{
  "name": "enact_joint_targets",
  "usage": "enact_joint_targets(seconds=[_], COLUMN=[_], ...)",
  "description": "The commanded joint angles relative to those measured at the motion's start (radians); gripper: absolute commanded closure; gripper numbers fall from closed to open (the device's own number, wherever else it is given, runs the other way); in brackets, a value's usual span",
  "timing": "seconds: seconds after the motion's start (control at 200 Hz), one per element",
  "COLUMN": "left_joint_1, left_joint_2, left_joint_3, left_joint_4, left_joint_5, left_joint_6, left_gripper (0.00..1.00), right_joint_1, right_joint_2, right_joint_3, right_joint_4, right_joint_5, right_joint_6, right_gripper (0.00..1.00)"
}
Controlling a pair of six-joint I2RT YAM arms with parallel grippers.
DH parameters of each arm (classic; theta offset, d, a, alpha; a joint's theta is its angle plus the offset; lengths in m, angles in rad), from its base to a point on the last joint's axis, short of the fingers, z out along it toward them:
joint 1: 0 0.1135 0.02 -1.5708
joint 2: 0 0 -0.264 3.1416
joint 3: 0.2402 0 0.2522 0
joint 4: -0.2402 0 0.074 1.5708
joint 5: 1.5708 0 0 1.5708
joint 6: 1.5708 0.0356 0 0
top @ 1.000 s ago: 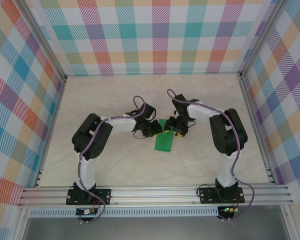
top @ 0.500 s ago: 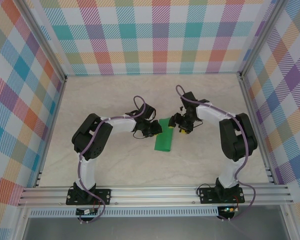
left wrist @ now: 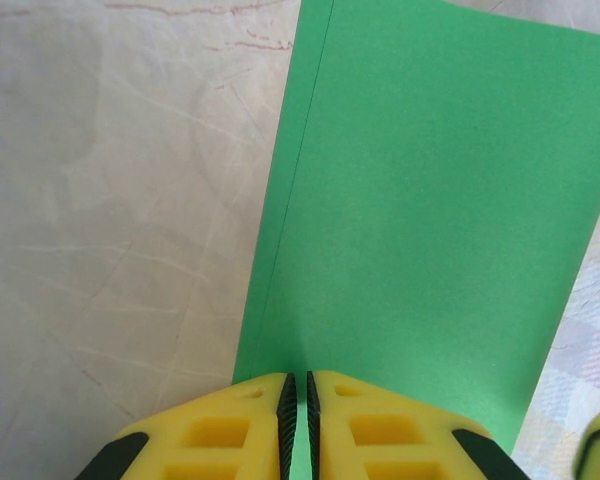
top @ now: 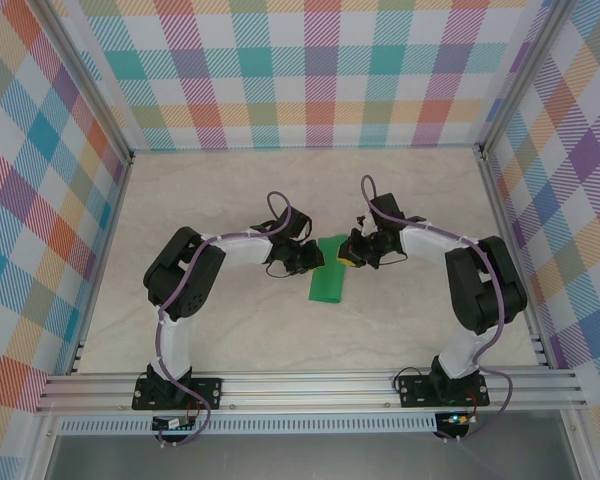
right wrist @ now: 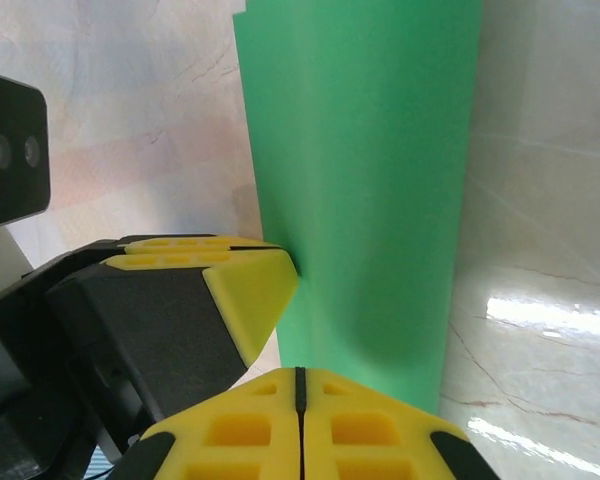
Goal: Fold a paper plane with a square sheet of paper (pick it up from the middle)
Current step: Hold the square sheet of paper at the center of the table, then first fold in half a square sheet of paper at the center of the table.
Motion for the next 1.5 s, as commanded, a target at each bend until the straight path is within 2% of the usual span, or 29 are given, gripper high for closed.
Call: enact_joint_targets(seconds=[0.0, 0.7, 0.975, 1.045, 1.26, 1.44, 1.495], left_joint_1=[0.012, 0.012, 0.012, 0.012, 0.012, 0.012, 0.013], left_joint_2=[0.022, 0.021, 0.020, 0.021, 0.020, 0.017, 0.019], left_joint_3=[-0.026, -0.029, -0.031, -0.029, -0.032, -0.036, -0.036], left_joint_4=[-0.063, -0.080, -0.081, -0.081, -0.078, -0.078, -0.078], left_joint_5=[-0.051, -0.056, -0.055, -0.055, -0.053, -0.053, -0.052], left_joint_6=[0.019, 0.031, 0.033, 0.033, 0.034, 0.036, 0.035], left_gripper=[0.84, 0.85, 0.85, 0.85, 0.85, 0.85, 0.85], right_joint_1=[-0.007, -0.041, -0.039, -0.035, -0.024, -0.024, -0.024], right_joint_2=[0.031, 0.079, -0.077, -0.074, -0.015, 0.010, 0.016], right_joint_3=[-0.042, -0.193, -0.196, -0.199, -0.262, -0.298, -0.300], right_joint_4=[0.113, 0.173, 0.211, 0.234, 0.282, 0.286, 0.277], right_joint_5=[-0.098, -0.081, -0.153, -0.193, -0.190, -0.174, -0.166], right_joint_6=[0.019, -0.097, -0.077, -0.067, -0.048, -0.065, -0.072], right_gripper=[0.93, 0.93, 0.93, 0.95, 0.97, 0.95, 0.90])
